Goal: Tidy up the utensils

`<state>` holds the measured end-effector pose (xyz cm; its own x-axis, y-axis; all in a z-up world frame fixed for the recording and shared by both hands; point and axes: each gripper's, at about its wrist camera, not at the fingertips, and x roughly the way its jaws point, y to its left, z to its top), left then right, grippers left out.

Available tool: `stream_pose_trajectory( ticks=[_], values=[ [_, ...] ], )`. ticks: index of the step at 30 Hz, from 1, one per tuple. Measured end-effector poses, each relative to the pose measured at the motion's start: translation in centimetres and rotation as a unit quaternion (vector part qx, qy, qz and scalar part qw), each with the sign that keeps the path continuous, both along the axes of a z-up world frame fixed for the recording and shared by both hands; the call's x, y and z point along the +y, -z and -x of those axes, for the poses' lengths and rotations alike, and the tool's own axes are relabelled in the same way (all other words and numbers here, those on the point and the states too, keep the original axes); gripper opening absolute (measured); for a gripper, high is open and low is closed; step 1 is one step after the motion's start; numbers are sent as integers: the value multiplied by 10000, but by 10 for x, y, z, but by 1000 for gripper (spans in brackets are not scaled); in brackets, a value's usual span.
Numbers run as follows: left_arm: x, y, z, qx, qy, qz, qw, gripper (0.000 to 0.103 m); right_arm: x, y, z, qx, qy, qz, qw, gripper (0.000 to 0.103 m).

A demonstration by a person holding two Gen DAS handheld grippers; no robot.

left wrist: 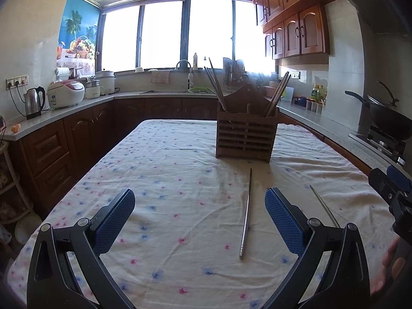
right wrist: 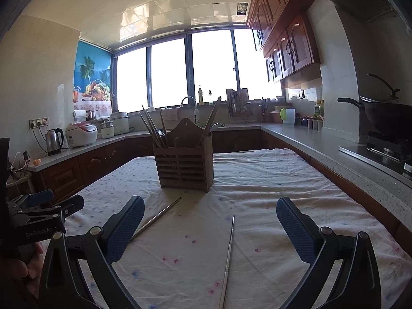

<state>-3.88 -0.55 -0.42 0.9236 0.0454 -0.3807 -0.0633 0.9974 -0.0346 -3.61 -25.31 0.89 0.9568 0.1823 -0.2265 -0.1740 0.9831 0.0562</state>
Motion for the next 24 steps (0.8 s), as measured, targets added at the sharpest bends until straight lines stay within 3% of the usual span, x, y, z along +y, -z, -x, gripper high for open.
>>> stream_pose_trajectory(
  ticks=[12, 24],
  values=[
    [-3, -12, 8, -254, -80, -137, 9996, 103, 0, -7, 6, -115, -71, -76, 9999, 103],
    [-5, -11, 4, -135, -177, -321, 9992, 103, 2, -10, 6, -94, -97, -98, 9999, 103]
  ],
)
